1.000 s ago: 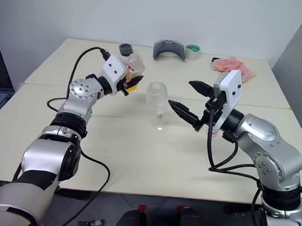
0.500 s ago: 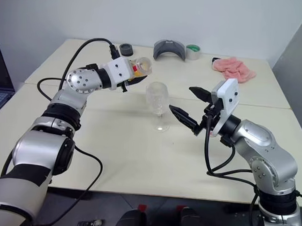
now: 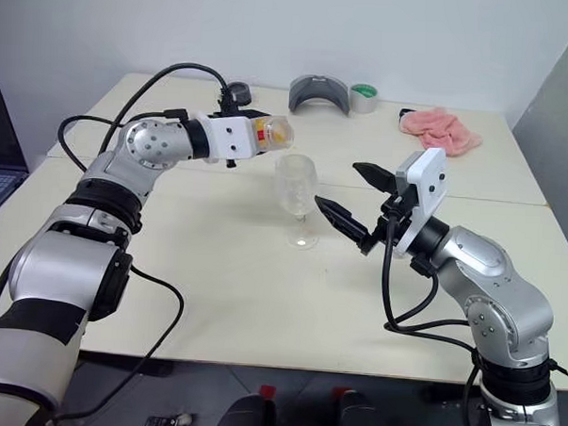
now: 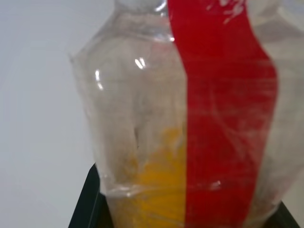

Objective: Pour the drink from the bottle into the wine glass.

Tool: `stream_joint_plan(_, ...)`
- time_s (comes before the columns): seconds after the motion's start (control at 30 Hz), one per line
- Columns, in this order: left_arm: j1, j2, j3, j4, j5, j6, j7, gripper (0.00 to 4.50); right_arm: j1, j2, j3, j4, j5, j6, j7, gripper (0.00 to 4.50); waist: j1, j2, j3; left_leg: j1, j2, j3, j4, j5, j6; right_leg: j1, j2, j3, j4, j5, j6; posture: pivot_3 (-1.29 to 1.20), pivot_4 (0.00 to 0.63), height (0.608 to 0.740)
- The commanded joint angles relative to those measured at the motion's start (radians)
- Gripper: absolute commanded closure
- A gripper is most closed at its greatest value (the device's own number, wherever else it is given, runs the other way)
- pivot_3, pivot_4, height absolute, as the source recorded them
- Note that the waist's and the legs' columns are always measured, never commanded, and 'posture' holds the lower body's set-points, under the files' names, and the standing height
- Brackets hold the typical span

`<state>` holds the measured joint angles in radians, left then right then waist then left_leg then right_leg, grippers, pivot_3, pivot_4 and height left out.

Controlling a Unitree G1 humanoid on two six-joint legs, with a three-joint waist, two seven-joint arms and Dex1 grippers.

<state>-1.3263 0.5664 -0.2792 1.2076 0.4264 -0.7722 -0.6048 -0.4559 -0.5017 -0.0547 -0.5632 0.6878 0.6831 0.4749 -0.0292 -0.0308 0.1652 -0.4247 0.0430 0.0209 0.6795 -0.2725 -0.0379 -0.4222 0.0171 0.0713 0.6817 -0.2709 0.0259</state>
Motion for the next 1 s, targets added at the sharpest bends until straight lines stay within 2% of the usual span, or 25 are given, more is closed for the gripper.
stream_joint_plan(0.03, -0.054, 0.023, -0.018, -0.002, 0.035, -0.032, 0.058, 2.87, -0.026, 0.004, -0.007, -0.023, -0.003, -0.013, -0.006, 0.00, 0.000, 0.000, 0.000, 0.000, 0.000, 0.000, 0.000, 0.000, 0.000, 0.000, 0.000, 0.000, 0.000, 0.000, 0.000, 0.00, 0.150, 0.740)
stream_joint_plan(0.3, -0.086, 0.041, -0.080, 0.016, 0.122, -0.070, 0.138, 2.87, -0.020, 0.002, -0.007, -0.009, -0.013, -0.024, 0.007, 0.00, 0.000, 0.000, 0.000, 0.000, 0.000, 0.000, 0.000, 0.000, 0.000, 0.000, 0.000, 0.000, 0.000, 0.000, 0.000, 0.00, 0.150, 0.740)
stream_joint_plan(1.0, -0.144, 0.048, -0.149, 0.050, 0.221, -0.092, 0.263, 2.87, -0.020, -0.001, -0.010, -0.009, -0.013, -0.021, 0.013, 0.00, 0.000, 0.000, 0.000, 0.000, 0.000, 0.000, 0.000, 0.000, 0.000, 0.000, 0.000, 0.000, 0.000, 0.000, 0.000, 0.00, 0.150, 0.740)
